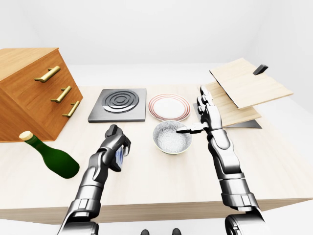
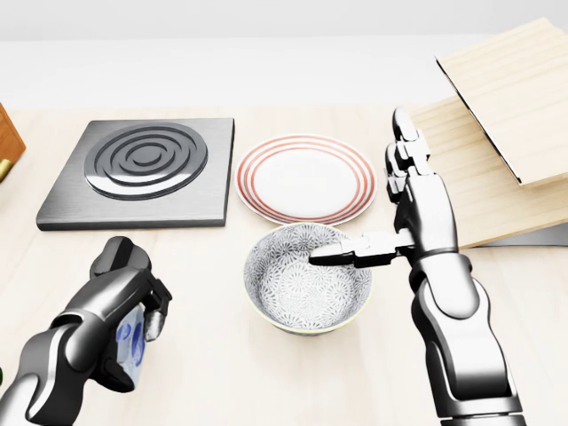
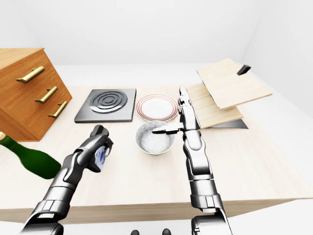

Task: Pick up the cream cheese and put it in the bowl.

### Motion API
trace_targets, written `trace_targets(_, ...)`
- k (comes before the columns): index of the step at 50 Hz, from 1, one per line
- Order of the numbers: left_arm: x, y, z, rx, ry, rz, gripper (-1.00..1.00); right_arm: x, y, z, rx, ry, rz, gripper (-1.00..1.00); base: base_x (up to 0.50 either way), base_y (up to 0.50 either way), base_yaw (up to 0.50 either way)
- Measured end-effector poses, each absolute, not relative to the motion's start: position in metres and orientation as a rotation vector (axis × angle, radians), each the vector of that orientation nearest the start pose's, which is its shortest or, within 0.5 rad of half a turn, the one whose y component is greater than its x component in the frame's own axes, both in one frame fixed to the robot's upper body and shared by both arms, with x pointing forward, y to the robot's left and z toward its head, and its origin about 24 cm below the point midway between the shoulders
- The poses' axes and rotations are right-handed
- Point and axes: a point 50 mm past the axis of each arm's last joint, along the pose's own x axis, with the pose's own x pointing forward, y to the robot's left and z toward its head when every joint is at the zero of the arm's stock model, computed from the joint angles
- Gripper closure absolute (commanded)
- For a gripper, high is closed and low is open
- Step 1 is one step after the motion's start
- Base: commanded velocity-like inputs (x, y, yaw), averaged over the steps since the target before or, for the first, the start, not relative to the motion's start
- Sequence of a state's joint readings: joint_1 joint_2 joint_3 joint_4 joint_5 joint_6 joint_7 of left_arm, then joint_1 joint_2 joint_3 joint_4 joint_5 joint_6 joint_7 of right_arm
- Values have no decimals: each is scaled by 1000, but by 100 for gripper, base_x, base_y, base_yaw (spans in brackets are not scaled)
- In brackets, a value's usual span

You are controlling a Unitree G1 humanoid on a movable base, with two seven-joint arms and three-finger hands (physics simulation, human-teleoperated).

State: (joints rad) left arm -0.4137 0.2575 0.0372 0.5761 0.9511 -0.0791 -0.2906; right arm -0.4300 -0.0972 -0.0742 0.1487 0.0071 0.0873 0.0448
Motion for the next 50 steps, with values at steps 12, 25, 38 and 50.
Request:
trace_targets(12,314,185,68,1128,159,-321,100,330,-152,121,-80,-184,65,-100,0,0,0)
trace_targets(25,306,166,125,1148,9,-294,100,330,-151,121,-81,-182,69,-100,0,0,0)
trace_targets(38,323,134,167,1163,-122,-330,100,329,-152,123,-79,-191,69,-100,0,0,0)
trace_targets(50,354,92,196,1173,-199,-387,100,325,-158,127,-70,-213,58,-100,0,0,0)
